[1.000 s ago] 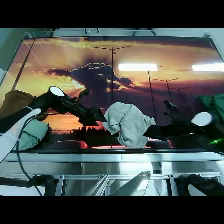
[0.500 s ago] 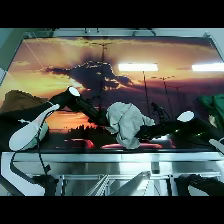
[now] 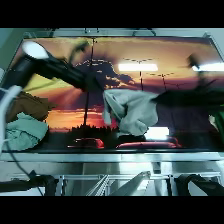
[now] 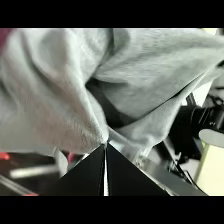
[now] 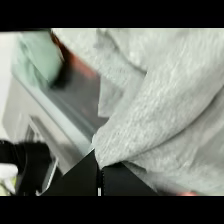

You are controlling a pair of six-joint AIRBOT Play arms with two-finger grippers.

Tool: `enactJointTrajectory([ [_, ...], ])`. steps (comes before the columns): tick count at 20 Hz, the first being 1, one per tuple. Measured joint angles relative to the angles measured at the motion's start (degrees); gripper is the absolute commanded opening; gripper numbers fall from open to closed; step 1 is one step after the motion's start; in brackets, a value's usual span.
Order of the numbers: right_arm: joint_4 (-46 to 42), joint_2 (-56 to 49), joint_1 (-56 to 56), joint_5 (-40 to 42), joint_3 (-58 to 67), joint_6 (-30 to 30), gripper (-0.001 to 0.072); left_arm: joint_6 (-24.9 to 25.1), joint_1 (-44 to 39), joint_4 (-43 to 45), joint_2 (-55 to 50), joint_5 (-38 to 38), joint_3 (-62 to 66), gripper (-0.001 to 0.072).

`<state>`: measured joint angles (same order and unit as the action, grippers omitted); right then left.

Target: Fold the shirts.

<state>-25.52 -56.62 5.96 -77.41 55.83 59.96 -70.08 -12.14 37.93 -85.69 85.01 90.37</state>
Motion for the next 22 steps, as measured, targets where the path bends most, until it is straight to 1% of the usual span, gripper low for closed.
enactJointTrajectory([
  [5,6.5,8.2,8.0,-2.7,13.4,0.4,0.0016,-1.1,4.0,-0.4,11.8,0.3,11.0,0.0012],
  [8,8.1,11.7,10.6,-3.0,17.5,0.4,0.0016,-1.4,7.8,-0.4,18.0,0.7,15.3,0.0013],
  [10,8.3,12.8,11.3,-3.1,18.7,0.2,0.0017,-1.5,11.0,-0.2,21.2,1.6,15.1,0.0013],
  [13,7.1,11.5,11.1,-2.9,19.1,0.0,0.0027,-1.4,15.9,0.0,23.9,2.8,9.9,0.0014],
  [14,6.5,10.2,10.4,-2.9,18.6,0.0,0.0044,-0.8,17.0,0.1,23.8,2.9,7.4,0.0014],
  [16,5.5,6.8,8.5,-2.5,16.9,0.0,0.0164,0.8,17.9,0.1,21.8,3.1,2.5,0.0014],
  [19,3.5,-1.4,3.8,-1.3,13.1,-0.1,0.0151,4.5,16.9,0.2,15.4,1.7,-4.1,0.0012],
  [22,1.9,-12.5,-0.4,2.5,10.3,-1.7,0.0153,8.2,14.8,0.1,5.6,-2.3,-7.6,0.0014],
])
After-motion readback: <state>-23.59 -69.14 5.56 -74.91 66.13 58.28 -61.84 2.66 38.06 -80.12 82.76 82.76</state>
